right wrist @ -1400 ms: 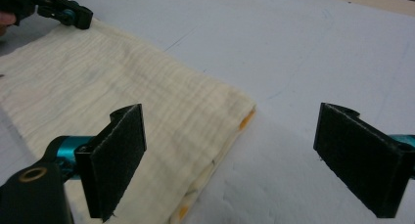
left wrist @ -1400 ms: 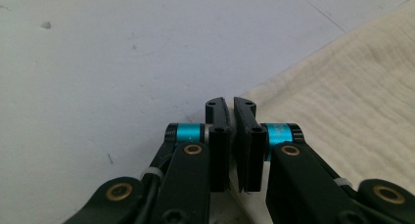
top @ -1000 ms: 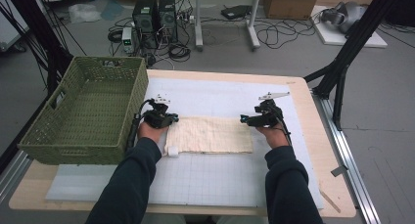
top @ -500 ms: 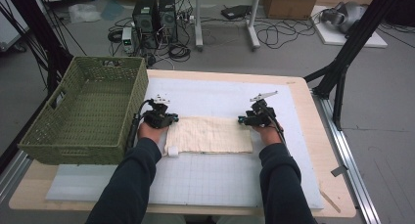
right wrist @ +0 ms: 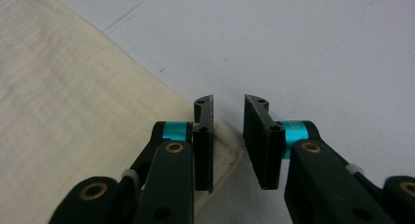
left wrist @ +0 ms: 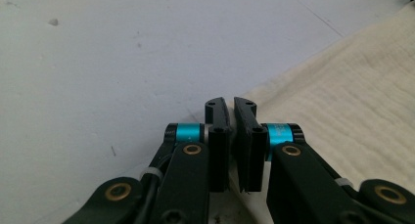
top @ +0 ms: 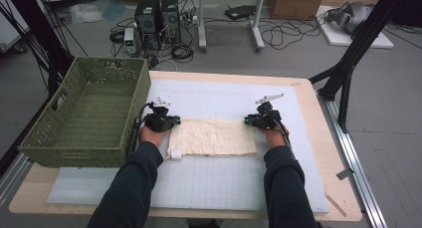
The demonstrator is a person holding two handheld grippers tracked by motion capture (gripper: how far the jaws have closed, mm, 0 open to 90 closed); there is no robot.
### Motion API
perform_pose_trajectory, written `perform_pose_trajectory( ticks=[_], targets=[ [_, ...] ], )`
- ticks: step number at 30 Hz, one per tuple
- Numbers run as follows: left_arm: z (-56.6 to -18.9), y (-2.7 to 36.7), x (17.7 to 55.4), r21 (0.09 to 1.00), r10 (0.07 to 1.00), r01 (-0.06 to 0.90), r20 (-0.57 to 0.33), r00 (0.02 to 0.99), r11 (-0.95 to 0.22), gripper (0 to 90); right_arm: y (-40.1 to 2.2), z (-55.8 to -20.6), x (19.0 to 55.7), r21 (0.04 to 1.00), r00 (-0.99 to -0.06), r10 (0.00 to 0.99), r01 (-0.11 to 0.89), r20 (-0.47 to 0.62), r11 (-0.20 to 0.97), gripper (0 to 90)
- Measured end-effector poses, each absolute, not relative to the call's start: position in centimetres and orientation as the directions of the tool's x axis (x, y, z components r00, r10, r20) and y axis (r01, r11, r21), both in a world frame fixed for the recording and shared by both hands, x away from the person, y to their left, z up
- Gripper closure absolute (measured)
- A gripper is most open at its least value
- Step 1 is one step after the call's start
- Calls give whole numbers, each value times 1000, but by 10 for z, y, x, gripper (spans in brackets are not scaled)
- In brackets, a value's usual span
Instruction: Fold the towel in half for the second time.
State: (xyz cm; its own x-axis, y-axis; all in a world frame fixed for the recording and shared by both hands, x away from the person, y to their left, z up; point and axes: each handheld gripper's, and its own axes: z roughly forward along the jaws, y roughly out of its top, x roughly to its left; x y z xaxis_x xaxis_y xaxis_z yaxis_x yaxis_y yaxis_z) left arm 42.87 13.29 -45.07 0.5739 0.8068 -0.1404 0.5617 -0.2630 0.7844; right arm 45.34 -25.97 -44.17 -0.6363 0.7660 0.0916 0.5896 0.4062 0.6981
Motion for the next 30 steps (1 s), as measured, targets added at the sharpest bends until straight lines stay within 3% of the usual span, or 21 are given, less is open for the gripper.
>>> perform_pose_trajectory(
  ticks=[2, 5, 16, 23, 30],
  targets=[
    [-451, 133, 428, 784, 808, 563, -142, 572, -260, 847, -260, -442, 453, 698, -645, 756, 593, 113, 401, 843],
    [-451, 133, 427, 786, 812, 564, -146, 565, -251, 850, -260, -443, 451, 699, -634, 763, 604, 130, 383, 868],
    [-441, 134, 424, 820, 826, 529, -135, 547, -216, 858, -258, -438, 446, 722, -630, 771, 576, 94, 383, 879],
    [-431, 138, 423, 872, 833, 470, -158, 530, -134, 859, -258, -422, 442, 809, -601, 798, 486, 35, 330, 879],
    [-425, 135, 410, 880, 820, 453, -154, 552, -140, 856, -262, -419, 425, 837, -615, 789, 440, 16, 326, 878]
  ],
)
